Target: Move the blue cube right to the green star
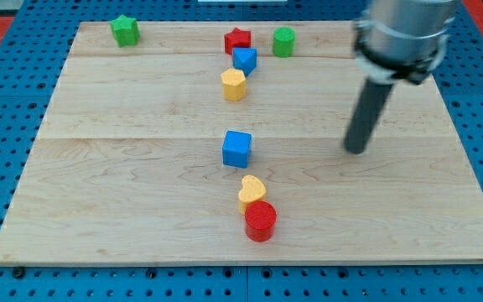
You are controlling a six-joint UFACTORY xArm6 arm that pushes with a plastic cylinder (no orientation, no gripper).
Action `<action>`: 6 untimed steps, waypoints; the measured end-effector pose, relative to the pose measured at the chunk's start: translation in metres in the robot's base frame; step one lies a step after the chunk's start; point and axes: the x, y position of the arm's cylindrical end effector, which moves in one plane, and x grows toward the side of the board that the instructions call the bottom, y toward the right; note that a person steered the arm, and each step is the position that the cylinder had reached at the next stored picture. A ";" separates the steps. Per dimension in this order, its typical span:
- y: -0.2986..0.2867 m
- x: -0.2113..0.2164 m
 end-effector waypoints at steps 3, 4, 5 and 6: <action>-0.231 -0.022; -0.250 -0.008; -0.273 -0.040; -0.278 -0.090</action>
